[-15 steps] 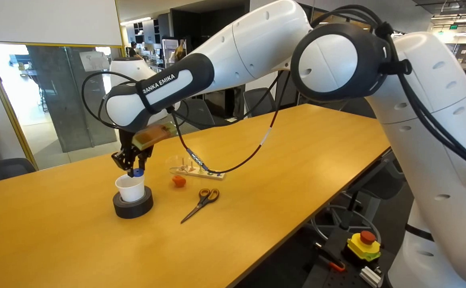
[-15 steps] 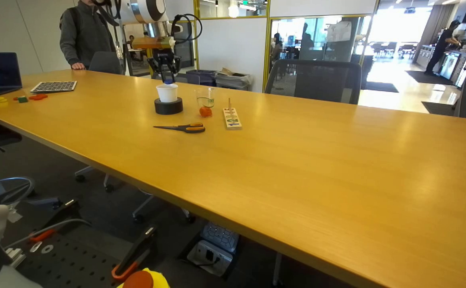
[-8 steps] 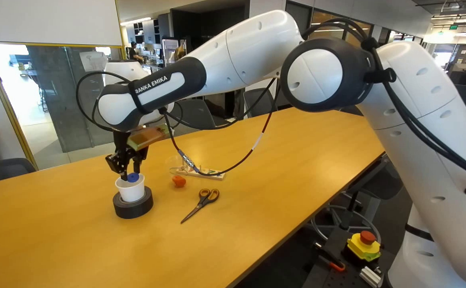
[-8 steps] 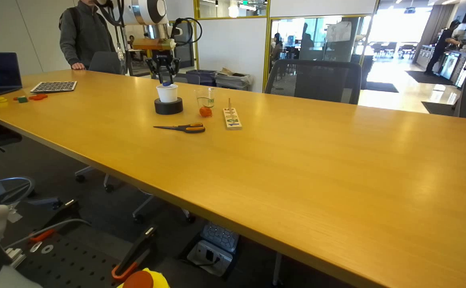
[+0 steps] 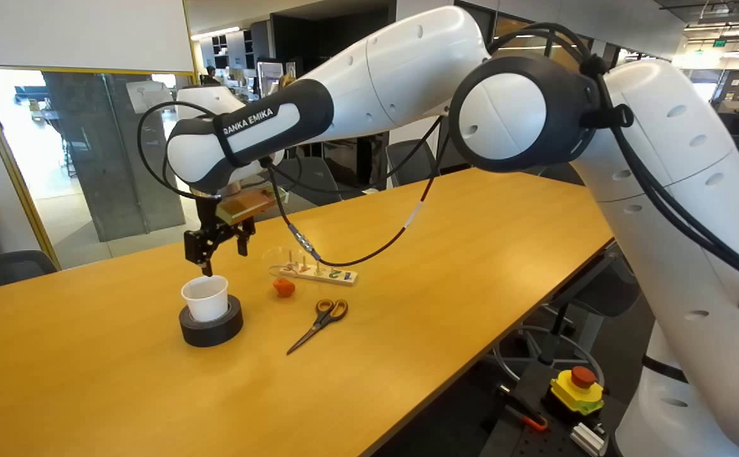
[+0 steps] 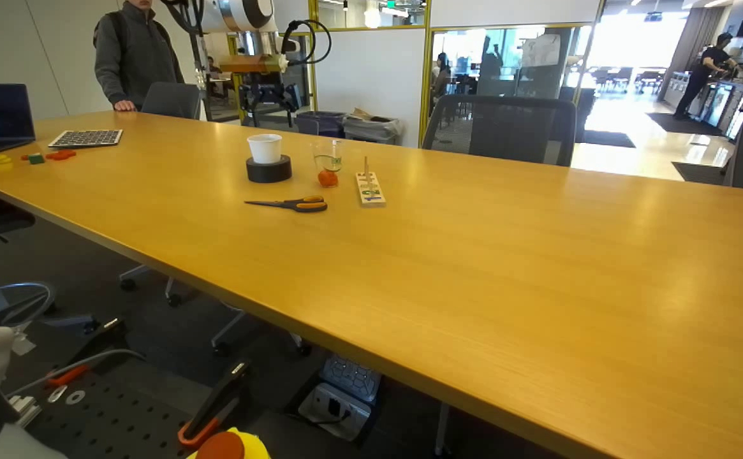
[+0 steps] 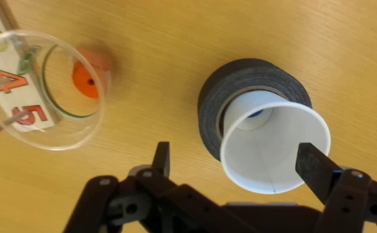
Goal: Put the orange discs in the clear cup and then put the blue disc in the white cup
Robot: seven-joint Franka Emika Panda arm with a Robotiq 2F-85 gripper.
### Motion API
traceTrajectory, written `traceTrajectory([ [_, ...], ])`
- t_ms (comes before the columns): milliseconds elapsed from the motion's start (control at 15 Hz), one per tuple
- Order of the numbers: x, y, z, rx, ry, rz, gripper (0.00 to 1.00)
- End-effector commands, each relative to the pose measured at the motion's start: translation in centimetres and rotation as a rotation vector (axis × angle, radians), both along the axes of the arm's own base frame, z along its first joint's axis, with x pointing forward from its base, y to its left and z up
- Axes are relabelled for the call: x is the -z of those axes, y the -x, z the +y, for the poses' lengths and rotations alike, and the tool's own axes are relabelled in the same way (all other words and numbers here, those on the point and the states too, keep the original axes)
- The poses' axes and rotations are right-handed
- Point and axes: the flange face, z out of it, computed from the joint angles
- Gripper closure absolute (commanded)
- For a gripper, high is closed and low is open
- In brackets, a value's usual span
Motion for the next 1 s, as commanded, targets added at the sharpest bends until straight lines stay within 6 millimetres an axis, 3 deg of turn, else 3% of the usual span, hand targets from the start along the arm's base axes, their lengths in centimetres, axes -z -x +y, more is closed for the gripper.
traceTrajectory([
  [0,-4.6,4.6,-3.3,0.004,0.046,0.051,0.0],
  [467,-9.3,13.8,-7.3,-0.117,0.084,0.122,0.0],
  [933,-10.7,24.0,-12.1,0.009,0.053,0.103,0.0],
])
